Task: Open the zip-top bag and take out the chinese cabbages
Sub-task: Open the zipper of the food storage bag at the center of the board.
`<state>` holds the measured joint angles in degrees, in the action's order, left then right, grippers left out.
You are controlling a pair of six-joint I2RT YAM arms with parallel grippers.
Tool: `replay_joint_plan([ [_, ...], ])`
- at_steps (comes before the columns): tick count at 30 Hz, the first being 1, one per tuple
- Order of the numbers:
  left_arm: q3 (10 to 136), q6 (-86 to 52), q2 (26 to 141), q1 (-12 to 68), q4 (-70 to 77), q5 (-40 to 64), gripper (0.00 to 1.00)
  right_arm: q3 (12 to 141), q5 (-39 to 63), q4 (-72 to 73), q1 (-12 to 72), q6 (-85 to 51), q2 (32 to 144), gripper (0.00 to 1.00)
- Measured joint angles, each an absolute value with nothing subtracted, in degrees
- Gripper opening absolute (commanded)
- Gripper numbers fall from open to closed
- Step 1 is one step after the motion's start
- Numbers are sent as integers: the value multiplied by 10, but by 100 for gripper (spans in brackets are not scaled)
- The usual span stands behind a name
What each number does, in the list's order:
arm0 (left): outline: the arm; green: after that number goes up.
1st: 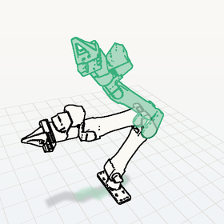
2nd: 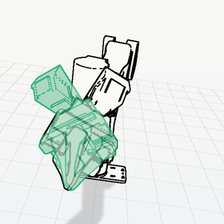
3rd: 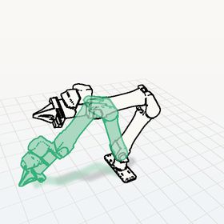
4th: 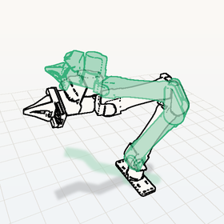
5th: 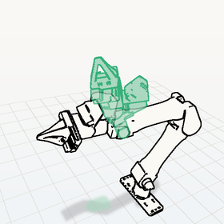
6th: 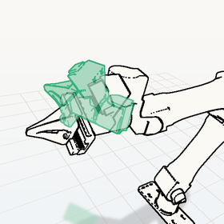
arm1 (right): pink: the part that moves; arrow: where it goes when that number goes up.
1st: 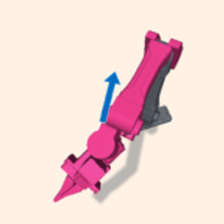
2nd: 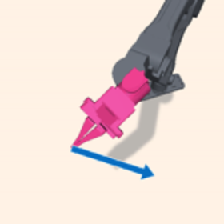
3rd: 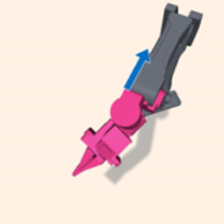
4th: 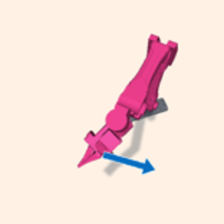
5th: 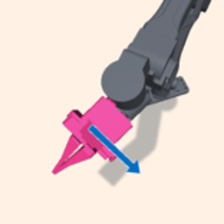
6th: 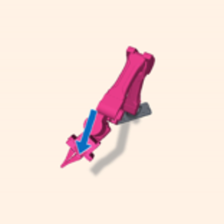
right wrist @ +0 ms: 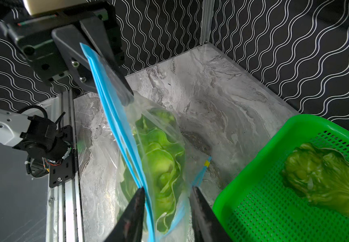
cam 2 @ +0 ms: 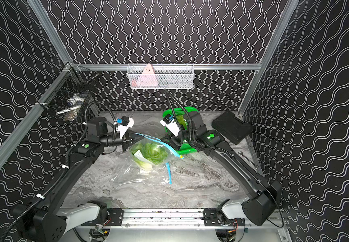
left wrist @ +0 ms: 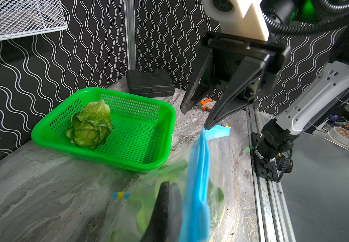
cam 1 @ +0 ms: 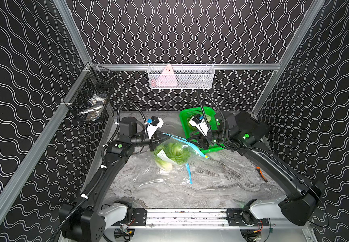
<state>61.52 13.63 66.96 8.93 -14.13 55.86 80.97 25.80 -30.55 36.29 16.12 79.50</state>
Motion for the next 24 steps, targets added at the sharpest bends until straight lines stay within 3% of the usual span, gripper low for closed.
replay_joint_plan([
  [15, 615, 136, 670, 89, -142, 568, 0, 809, 166, -300, 362, 154, 817, 41],
  [24, 615, 136, 670, 89, -142, 577, 0, 826, 199, -344, 360, 220, 837, 50],
])
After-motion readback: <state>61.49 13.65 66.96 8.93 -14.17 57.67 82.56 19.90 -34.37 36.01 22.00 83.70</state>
